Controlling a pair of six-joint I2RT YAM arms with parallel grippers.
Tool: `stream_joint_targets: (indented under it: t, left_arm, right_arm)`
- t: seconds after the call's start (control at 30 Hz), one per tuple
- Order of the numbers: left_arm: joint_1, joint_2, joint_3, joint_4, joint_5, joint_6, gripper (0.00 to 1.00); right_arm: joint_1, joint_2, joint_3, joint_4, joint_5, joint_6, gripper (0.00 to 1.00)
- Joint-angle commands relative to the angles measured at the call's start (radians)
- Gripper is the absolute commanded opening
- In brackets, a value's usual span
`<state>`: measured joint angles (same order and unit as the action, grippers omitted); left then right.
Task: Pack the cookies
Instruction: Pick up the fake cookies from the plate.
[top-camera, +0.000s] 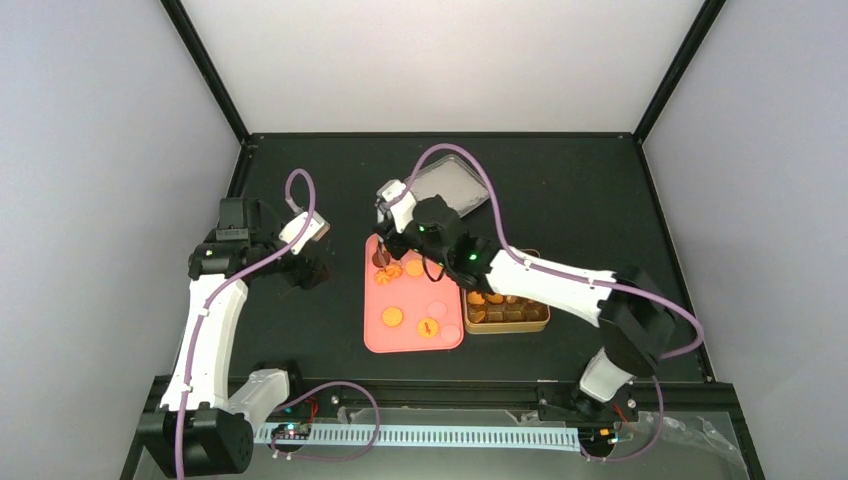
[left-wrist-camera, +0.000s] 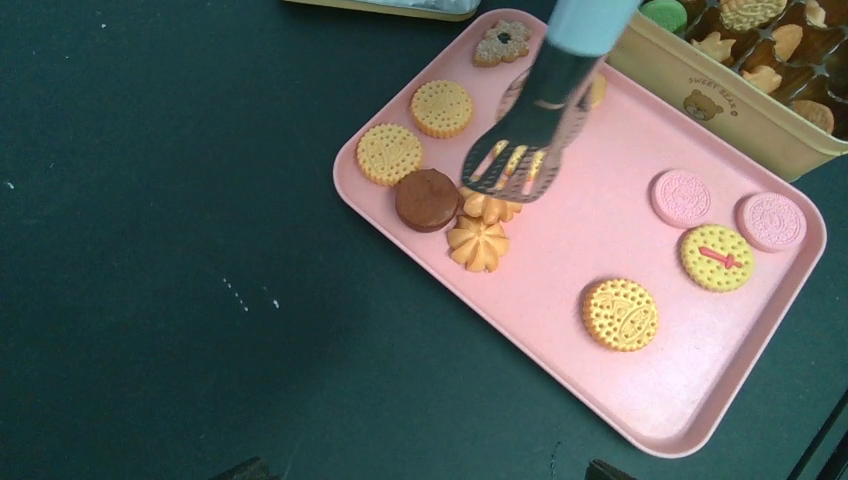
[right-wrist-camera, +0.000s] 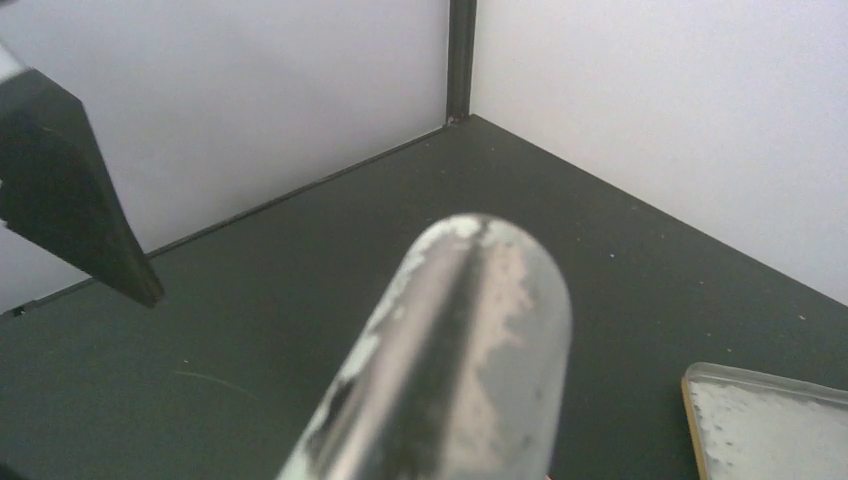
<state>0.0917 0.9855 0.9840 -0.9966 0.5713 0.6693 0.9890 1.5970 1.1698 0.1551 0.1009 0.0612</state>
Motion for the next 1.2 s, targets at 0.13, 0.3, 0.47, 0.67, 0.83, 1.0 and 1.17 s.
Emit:
stream_joint_targets:
  t: [0.13, 0.3, 0.47, 0.67, 0.83, 1.0, 1.17]
  left_arm:
    - [0.008, -0.024, -0.008, -0.003, -0.023, -0.007, 0.83]
    - [0.009, -0.027, -0.014, 0.002, -0.007, -0.013, 0.83]
    - [0.009, -0.026, -0.020, 0.005, 0.005, -0.015, 0.83]
    - [0.008, -0.033, -0.038, 0.009, 0.003, -0.010, 0.83]
    - [0.008, -0.041, -0.044, 0.011, 0.000, -0.010, 0.82]
    - [0.009, -0.038, -0.052, 0.012, 0.005, -0.014, 0.82]
    - [0.008, -0.036, -0.052, 0.016, 0.014, -0.020, 0.82]
  right_arm:
    - [0.005, 0.122, 0.085, 0.107, 0.026, -0.029, 0.33]
    - [0.005, 0.165, 0.086, 0.095, 0.023, -0.023, 0.35]
    - [0.004, 0.184, 0.050, 0.113, 0.038, -0.021, 0.35]
    - [0.004, 0.196, 0.026, 0.124, 0.043, -0.011, 0.33]
    - [0.004, 0.168, -0.017, 0.137, 0.055, 0.010, 0.25]
    - [0.002, 0.144, -0.041, 0.138, 0.057, 0.034, 0.15]
    - [0.002, 0.099, -0.049, 0.133, 0.052, 0.038, 0.08]
